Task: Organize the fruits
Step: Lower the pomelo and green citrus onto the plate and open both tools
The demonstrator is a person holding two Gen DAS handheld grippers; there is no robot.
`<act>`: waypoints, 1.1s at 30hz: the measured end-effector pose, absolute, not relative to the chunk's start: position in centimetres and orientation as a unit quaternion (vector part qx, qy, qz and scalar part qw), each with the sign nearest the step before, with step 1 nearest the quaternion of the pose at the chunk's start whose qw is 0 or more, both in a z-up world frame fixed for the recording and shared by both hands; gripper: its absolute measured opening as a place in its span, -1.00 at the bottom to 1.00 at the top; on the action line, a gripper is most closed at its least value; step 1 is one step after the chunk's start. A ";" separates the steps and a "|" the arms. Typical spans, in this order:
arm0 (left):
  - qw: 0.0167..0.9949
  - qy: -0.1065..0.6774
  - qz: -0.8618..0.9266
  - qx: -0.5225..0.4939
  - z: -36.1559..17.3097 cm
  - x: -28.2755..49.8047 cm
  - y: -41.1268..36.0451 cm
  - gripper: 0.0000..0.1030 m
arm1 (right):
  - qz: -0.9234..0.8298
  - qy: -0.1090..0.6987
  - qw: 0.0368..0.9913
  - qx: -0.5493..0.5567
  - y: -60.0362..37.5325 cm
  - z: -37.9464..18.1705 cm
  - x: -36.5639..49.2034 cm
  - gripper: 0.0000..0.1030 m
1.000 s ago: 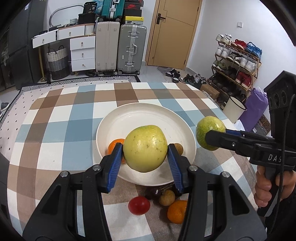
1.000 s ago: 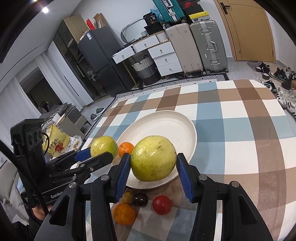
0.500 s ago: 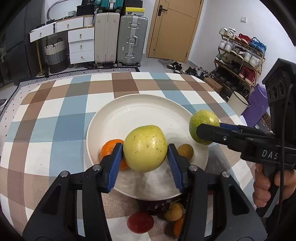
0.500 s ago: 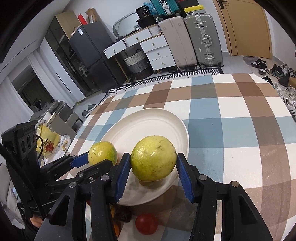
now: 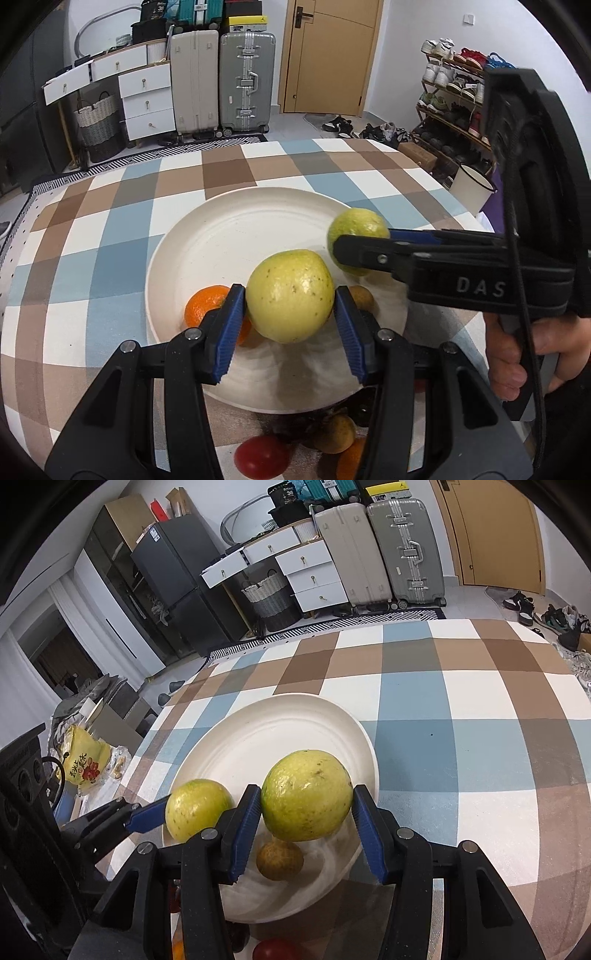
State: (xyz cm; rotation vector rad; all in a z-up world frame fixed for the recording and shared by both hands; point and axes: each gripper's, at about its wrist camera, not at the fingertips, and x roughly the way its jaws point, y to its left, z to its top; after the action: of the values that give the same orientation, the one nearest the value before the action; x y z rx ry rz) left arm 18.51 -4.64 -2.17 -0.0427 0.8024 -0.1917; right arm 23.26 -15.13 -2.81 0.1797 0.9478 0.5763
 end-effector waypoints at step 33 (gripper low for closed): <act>0.930 0.362 -0.024 -0.055 2.9 11.2 0.3 0.98 | 0.258 0.405 0.876 0.042 -18.4 1.9 15.9 0.99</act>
State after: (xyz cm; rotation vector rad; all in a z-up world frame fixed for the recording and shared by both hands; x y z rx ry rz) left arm 11.20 0.32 2.85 -0.1128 0.7416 -0.0487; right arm 15.90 -18.36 1.90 0.0875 0.8445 0.5393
